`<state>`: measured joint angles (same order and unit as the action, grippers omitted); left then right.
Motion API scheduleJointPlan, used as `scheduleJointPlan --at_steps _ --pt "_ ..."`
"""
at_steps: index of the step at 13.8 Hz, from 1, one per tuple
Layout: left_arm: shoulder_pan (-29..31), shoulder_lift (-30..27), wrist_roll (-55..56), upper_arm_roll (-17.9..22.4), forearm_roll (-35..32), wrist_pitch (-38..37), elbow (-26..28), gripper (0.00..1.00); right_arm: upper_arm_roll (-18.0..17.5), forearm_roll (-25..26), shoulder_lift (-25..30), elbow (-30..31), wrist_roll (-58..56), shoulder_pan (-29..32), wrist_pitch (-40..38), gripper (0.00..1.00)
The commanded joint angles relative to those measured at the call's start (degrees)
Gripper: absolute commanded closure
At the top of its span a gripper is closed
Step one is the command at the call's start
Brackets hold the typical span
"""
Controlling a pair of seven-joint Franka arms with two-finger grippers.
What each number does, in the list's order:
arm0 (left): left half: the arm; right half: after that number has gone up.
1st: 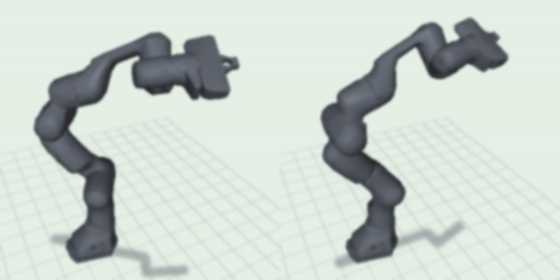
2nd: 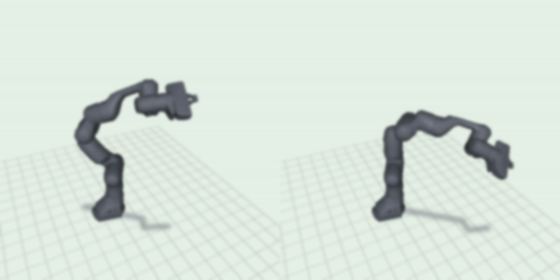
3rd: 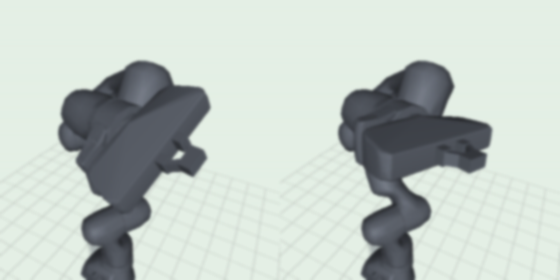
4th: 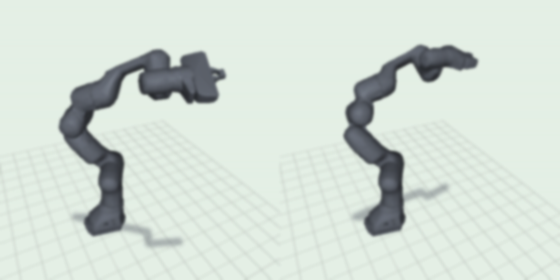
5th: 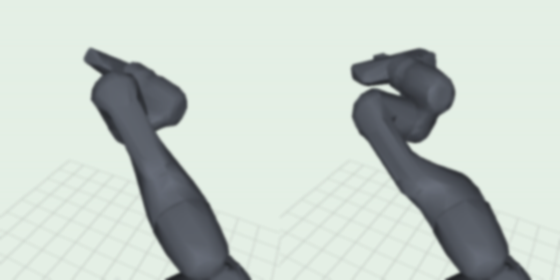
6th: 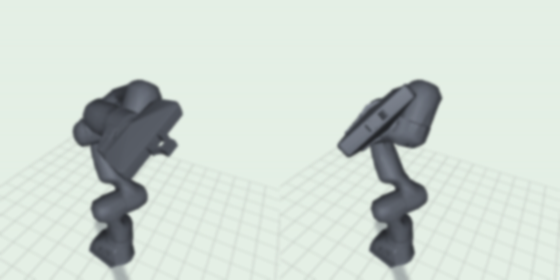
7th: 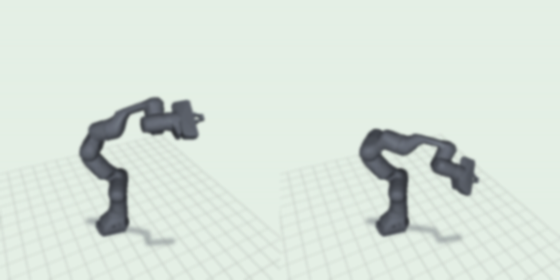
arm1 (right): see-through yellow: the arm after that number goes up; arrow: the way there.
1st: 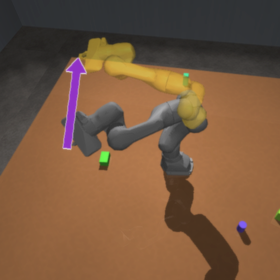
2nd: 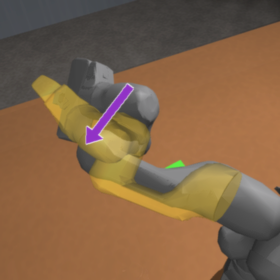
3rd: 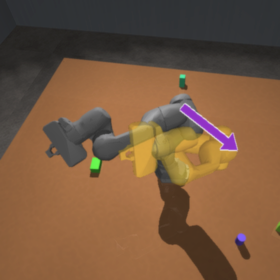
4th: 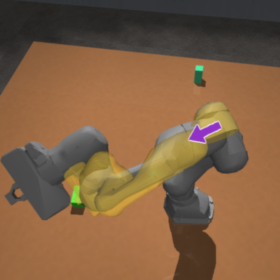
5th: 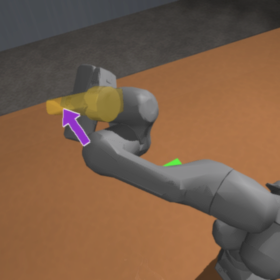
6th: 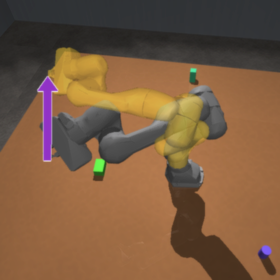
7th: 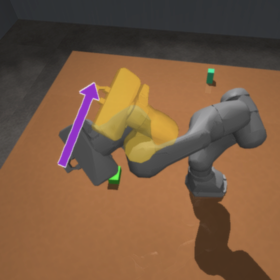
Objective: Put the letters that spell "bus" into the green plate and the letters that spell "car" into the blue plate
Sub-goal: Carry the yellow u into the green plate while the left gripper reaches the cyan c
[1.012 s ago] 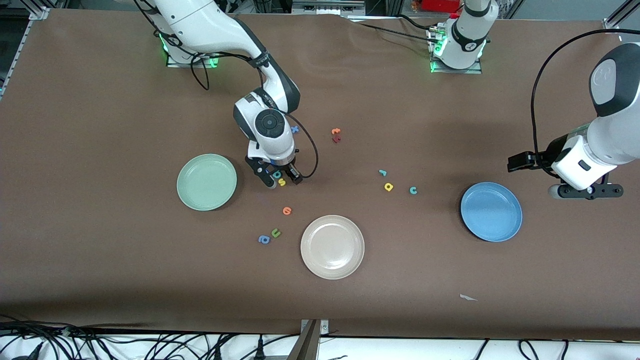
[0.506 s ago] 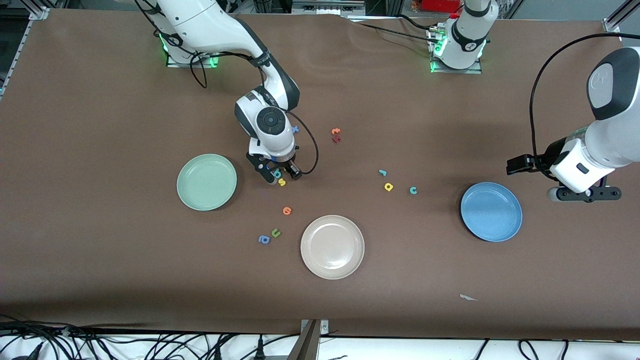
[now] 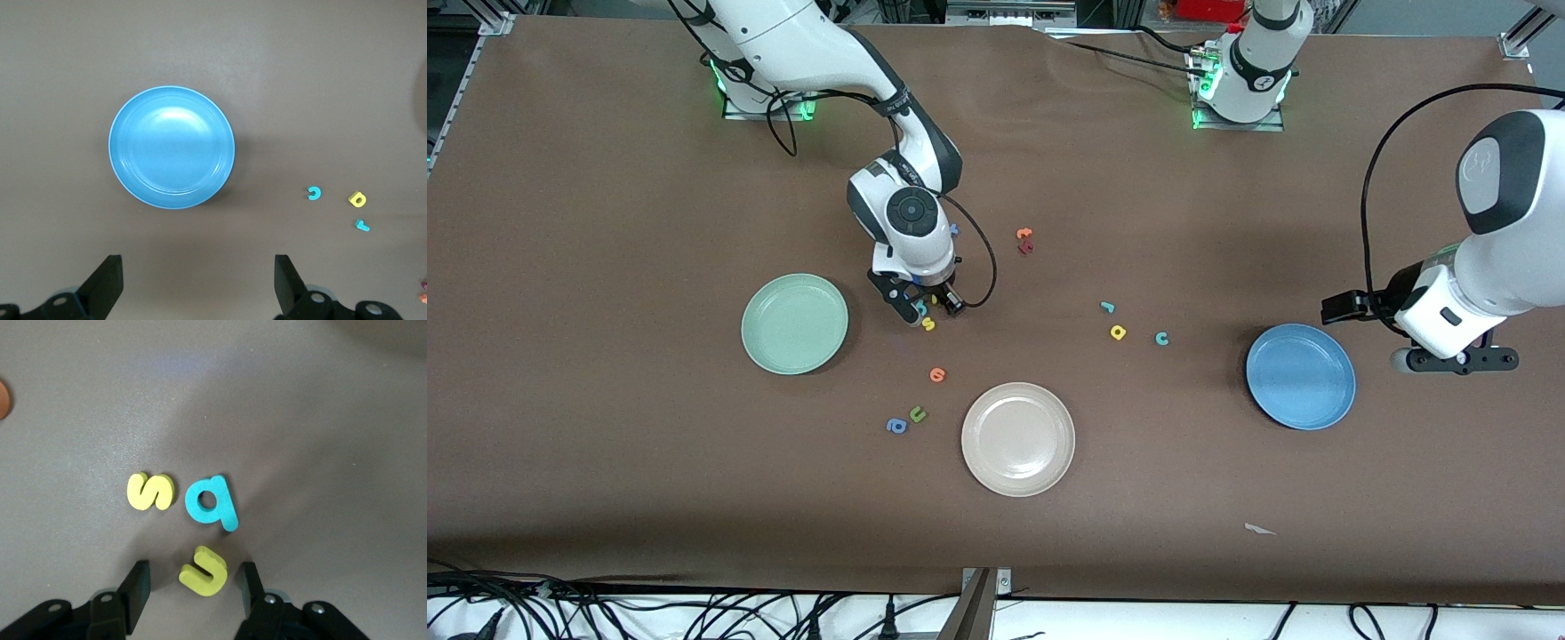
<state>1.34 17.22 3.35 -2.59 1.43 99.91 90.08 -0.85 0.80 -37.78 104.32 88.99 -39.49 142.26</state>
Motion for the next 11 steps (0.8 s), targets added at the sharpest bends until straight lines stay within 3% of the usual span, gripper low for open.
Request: scheduleJointPlan --at_steps 1,5,9,11 --pt "0.15 1.05 -0.28 0.04 0.51 0.9 -0.78 0.0 0.85 0.34 1.31 1.68 1.1 -0.67 0.39 0.36" --pt "-0.11 3.42 -0.28 0.13 0.51 3.88 -0.79 0.0 1.2 0.34 1.39 1.68 1.1 -0.76 0.39 0.42" --pt "-0.11 7.29 -0.19 0.04 0.51 8.97 -0.79 0.0 1.2 0.34 1.39 1.68 0.92 -0.67 0.39 0.69" --pt "-0.46 9.92 -0.19 0.04 0.51 10.83 -0.35 0.0 1.2 0.34 1.39 1.68 0.83 -0.67 0.39 0.75"
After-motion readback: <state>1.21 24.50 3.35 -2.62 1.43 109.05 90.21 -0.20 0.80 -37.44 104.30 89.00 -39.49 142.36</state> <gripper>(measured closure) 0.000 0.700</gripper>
